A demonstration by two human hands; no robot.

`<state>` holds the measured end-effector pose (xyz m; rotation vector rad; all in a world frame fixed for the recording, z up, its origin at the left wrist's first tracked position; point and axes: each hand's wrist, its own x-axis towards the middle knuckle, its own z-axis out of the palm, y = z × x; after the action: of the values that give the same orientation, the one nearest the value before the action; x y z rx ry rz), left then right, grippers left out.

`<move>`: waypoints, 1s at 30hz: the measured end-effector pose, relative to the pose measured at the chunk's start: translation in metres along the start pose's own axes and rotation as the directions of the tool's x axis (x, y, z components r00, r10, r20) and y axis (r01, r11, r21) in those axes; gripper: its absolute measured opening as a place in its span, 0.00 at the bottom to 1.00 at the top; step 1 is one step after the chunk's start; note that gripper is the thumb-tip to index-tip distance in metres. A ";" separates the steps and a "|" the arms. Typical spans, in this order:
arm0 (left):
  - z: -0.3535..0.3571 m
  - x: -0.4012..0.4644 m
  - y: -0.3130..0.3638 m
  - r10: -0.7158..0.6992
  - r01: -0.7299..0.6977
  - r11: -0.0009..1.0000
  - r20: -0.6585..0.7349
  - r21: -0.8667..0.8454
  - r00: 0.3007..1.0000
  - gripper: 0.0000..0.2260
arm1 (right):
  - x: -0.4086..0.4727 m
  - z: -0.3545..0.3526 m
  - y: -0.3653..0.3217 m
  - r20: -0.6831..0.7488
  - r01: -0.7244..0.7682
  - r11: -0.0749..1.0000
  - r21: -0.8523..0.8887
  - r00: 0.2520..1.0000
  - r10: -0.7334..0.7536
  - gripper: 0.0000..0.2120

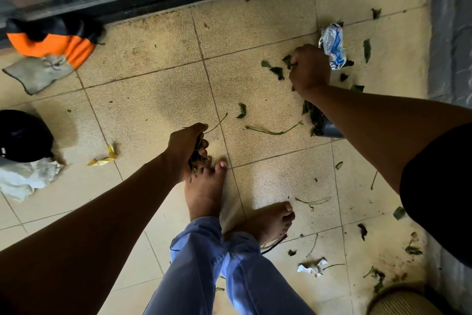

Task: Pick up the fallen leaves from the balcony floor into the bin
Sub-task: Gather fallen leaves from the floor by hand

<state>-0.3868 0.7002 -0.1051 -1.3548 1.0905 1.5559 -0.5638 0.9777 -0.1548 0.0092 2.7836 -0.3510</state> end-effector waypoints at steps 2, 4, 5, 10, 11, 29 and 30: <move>-0.054 0.115 -0.062 -0.219 0.223 0.965 0.041 -0.136 0.975 0.23 | -0.001 -0.002 0.000 -0.009 -0.008 0.999 0.035 1.000 0.008 0.11; -0.072 0.184 -0.104 -0.242 0.245 0.941 0.044 -0.232 0.969 0.31 | -0.003 -0.004 0.000 -0.042 -0.028 0.995 0.097 0.999 0.032 0.09; -0.065 0.165 -0.099 -0.251 0.264 0.916 0.082 -0.304 0.965 0.28 | -0.005 -0.006 -0.001 -0.057 -0.032 0.990 0.137 0.998 0.041 0.09; 0.005 -0.029 0.003 0.002 -0.003 0.990 -0.002 -0.142 1.000 0.16 | -0.023 -0.003 -0.018 0.002 0.018 0.975 0.222 1.000 -0.019 0.28; 0.006 -0.032 0.004 0.004 -0.003 0.994 0.004 -0.105 1.000 0.17 | -0.026 0.000 -0.019 0.030 0.050 0.977 0.209 0.998 -0.057 0.31; 0.014 -0.029 -0.004 -0.040 0.033 0.995 -0.071 -0.095 0.997 0.16 | -0.040 0.021 -0.027 -0.001 -0.227 0.966 0.122 0.974 0.229 0.10; 0.015 -0.029 -0.004 -0.039 0.032 0.995 -0.074 -0.091 0.996 0.16 | -0.041 0.022 -0.023 0.000 -0.225 0.967 0.122 0.974 0.227 0.10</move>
<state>-0.3847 0.7151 -0.0762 -1.4962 1.0472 1.5546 -0.5188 0.9513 -0.1555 0.3569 2.7331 -0.4612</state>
